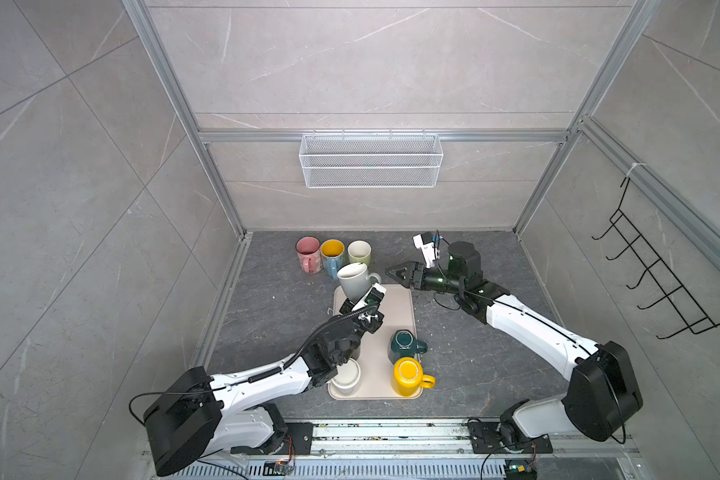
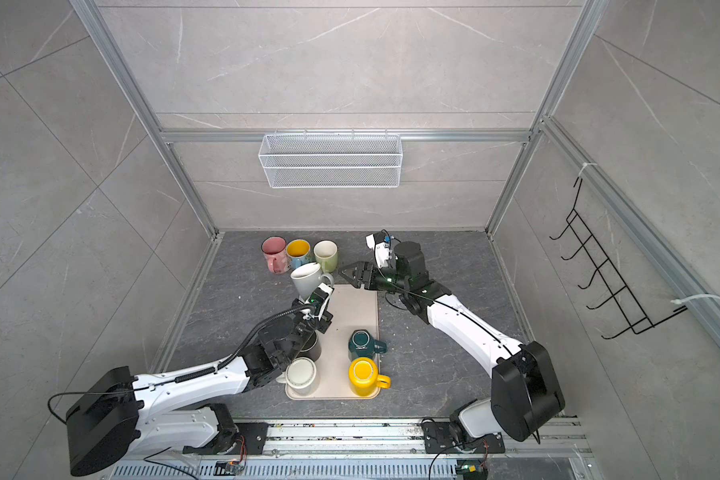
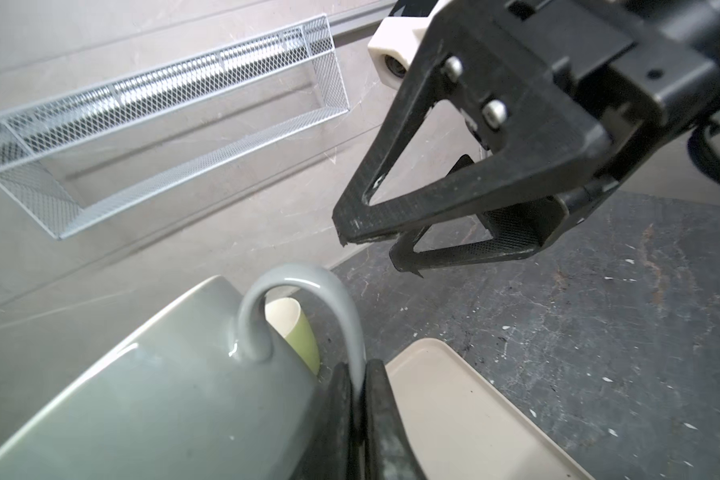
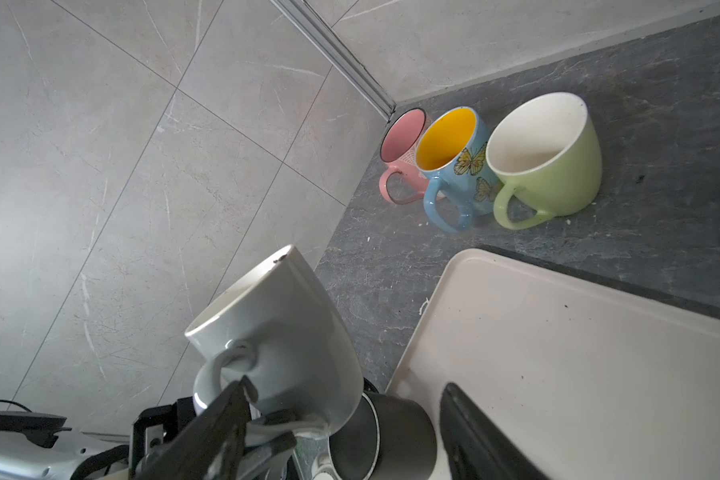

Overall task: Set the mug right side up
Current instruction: 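Bring the right gripper to the grey mug's handle beside the left gripper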

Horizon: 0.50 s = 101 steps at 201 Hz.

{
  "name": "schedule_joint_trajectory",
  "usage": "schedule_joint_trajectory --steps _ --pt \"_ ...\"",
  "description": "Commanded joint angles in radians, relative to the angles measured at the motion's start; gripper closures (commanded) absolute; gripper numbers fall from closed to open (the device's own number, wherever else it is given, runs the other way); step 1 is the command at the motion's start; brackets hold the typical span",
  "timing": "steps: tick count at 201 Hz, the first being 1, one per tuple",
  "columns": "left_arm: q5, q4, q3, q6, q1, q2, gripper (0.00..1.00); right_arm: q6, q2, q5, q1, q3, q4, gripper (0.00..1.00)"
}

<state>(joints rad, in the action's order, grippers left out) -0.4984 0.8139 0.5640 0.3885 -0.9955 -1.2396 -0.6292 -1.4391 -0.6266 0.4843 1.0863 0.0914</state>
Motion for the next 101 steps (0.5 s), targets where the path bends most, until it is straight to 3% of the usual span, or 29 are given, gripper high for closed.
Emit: schedule_joint_trajectory --steps 1,101 --pt "-0.084 0.296 0.025 0.274 -0.033 -0.038 1.00 0.123 0.050 0.011 0.005 0.071 -0.151 0.25" --pt "-0.120 0.315 0.053 0.563 -0.061 -0.110 1.00 0.315 0.106 0.001 0.007 0.185 -0.405 0.30"
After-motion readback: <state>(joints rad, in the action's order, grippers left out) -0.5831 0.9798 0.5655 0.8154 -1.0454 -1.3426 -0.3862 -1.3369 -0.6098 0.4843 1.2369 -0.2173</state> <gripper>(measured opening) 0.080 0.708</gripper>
